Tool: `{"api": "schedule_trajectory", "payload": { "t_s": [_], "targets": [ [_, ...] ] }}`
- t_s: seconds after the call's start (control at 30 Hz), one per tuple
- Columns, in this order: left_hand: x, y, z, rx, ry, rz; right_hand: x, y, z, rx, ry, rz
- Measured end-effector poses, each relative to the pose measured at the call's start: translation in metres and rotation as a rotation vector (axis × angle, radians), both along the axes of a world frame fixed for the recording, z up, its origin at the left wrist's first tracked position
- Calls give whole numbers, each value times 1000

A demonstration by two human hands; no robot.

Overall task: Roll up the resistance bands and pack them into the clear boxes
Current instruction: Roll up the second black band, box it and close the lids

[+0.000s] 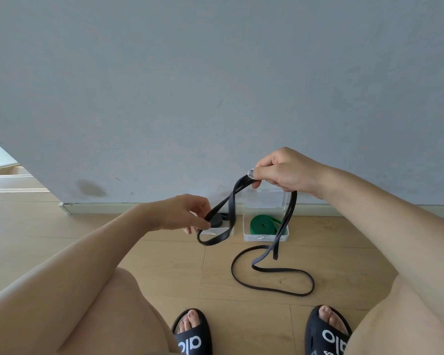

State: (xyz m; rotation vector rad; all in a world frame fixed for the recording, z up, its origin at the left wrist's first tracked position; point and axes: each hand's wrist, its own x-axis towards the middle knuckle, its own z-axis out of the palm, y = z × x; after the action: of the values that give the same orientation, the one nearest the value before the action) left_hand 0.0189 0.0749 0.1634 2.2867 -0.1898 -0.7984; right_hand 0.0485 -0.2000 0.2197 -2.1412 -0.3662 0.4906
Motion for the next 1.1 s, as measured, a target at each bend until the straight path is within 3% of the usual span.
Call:
{"api": "schedule_trajectory", "payload": {
  "t_s": [0.17,0.3,0.5,0.63,0.87,1.1],
  "targets": [
    [4,1,-2,-34,-5,156,0,1,0,-32,-14,6],
    [4,3,-3,-45,85,160,0,1,1,-26,-18,-3],
    [4,20,-7,-264,327,217,6,-11,1,7,-13,-57],
    [3,24,-6,-454,378,334,6,-13,1,-2,-21,-60],
    [-1,7,-7,-348,400,335,5,-12,4,48,-30,-76],
    [1,-1,6,-661,611,426,0,-9,9,144,-20,-38]
  ]
}}
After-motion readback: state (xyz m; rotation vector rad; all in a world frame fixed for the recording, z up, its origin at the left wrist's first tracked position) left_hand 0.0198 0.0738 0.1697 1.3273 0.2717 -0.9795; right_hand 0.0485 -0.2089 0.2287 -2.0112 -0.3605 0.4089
